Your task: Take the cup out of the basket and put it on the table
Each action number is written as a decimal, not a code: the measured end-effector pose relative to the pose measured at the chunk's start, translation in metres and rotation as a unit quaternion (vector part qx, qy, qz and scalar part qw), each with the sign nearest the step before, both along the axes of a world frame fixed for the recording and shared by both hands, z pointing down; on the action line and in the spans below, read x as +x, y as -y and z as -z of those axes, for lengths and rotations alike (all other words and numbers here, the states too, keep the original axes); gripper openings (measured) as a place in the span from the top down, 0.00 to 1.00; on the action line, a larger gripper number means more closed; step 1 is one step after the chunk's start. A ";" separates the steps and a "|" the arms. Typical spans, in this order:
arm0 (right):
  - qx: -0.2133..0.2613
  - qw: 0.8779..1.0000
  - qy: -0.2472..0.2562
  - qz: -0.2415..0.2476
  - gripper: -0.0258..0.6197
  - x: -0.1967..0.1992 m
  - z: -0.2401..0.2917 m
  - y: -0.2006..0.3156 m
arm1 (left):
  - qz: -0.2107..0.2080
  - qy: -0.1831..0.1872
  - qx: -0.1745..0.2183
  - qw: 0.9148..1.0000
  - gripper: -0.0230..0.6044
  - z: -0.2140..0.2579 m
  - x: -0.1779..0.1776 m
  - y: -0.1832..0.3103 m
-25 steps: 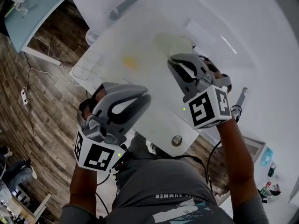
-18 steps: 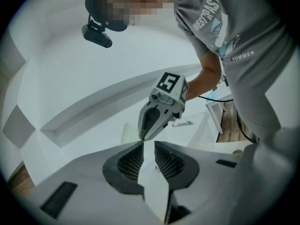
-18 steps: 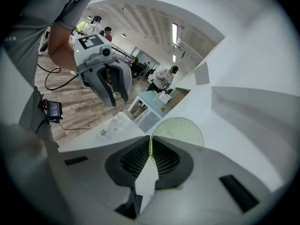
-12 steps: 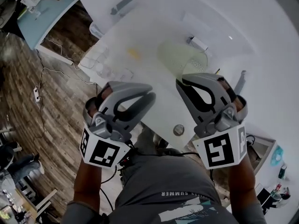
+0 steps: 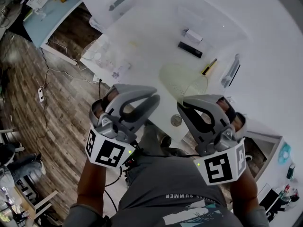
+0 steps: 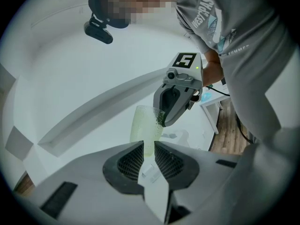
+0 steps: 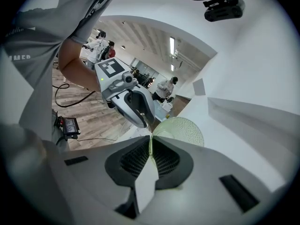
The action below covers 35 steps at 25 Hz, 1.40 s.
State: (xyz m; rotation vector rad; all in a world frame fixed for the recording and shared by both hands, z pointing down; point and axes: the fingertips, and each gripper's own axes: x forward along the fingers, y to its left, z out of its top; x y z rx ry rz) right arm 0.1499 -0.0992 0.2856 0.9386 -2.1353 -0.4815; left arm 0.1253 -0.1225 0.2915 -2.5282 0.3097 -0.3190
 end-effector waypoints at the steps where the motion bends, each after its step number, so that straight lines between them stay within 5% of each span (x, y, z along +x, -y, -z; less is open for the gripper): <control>1: -0.003 1.000 0.001 0.003 0.91 -0.001 -0.003 -0.008 | 0.001 0.001 0.000 1.000 0.86 -0.001 0.000 -0.005; 10: -0.053 0.998 0.001 0.025 0.91 -0.019 -0.049 -0.050 | 0.022 0.007 -0.010 1.000 0.86 -0.016 -0.014 -0.033; 21: -0.134 0.990 -0.022 0.037 0.92 -0.035 -0.148 -0.039 | 0.079 0.014 -0.038 0.996 0.86 -0.041 -0.064 -0.043; 35: -0.257 0.964 -0.063 0.005 0.91 -0.025 -0.276 -0.030 | 0.105 0.018 -0.075 0.991 0.86 -0.065 -0.084 -0.037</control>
